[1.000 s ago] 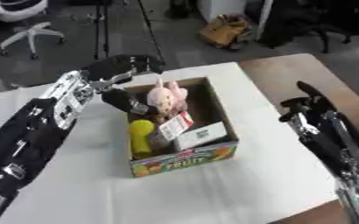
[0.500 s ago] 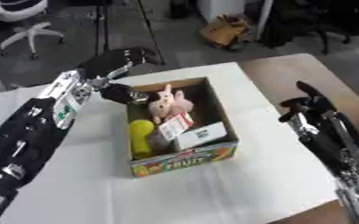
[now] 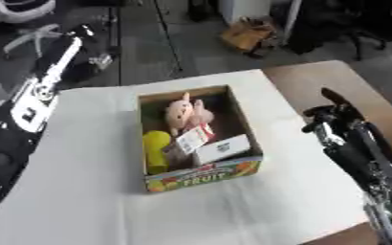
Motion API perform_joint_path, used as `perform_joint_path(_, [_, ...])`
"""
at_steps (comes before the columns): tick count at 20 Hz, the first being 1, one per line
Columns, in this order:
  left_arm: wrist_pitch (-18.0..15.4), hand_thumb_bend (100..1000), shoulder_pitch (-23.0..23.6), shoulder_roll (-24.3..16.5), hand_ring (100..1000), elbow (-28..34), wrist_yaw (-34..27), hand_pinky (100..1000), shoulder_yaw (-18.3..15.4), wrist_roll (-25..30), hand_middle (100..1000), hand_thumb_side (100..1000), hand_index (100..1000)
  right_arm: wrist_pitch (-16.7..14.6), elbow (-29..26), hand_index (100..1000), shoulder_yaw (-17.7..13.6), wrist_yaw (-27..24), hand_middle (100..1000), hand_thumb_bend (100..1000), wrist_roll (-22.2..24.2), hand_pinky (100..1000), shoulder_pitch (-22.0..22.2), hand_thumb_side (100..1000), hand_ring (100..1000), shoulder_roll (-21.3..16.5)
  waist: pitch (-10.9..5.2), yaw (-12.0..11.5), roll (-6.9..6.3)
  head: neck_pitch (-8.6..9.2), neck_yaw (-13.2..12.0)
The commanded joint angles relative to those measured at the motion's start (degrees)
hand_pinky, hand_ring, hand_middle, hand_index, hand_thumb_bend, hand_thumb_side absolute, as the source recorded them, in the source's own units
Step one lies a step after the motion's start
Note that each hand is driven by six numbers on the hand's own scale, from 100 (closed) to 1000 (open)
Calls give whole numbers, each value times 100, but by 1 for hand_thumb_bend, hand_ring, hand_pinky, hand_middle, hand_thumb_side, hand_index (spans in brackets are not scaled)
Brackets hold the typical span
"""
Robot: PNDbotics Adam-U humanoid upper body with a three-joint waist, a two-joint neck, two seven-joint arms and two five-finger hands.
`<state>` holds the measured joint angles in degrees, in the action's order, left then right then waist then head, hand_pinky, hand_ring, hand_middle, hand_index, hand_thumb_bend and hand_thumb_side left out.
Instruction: Pick up objects on the table and place them in the box.
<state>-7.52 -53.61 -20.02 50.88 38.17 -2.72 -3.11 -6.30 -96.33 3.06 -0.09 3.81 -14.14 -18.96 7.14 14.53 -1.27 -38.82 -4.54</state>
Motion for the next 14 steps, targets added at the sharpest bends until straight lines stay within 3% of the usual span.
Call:
perform_joint_path(1, [300,497,73,-420,793,-130,-334,663,-291,-139,883,938,902,-2,-32,1000,-146,-37,686,100,-89,751,6,537,599,-131,-98,-199,44,1,204])
perform_joint_path(3, [476,493,348,-696,789,-375,-512,659,-564,-306,881,941,905,-2,-23,1000,-188,-28,686,100,-135,751,58,543,599,-140,-133,-364,58,-44,284])
perform_joint_path(9, [1023,469,1232,-1559,783,-244,-1059,653,-1449,-850,876,950,905,-7,-6,1000,-179,-23,686,100,-138,751,92,542,598,-134,-180,-407,66,-94,270])
perform_joint_path(12, [1250,470,1599,-1727,782,-26,-1322,653,-1833,-1107,876,948,904,-6,3,1000,-172,-22,686,100,-131,751,106,541,598,-135,-206,-409,48,-120,245])
perform_joint_path(14, [1313,471,1720,-1760,783,103,-1504,653,-1888,-1201,876,947,904,-8,4,1000,-168,-21,686,100,-123,751,103,541,598,-127,-212,-409,40,-121,235])
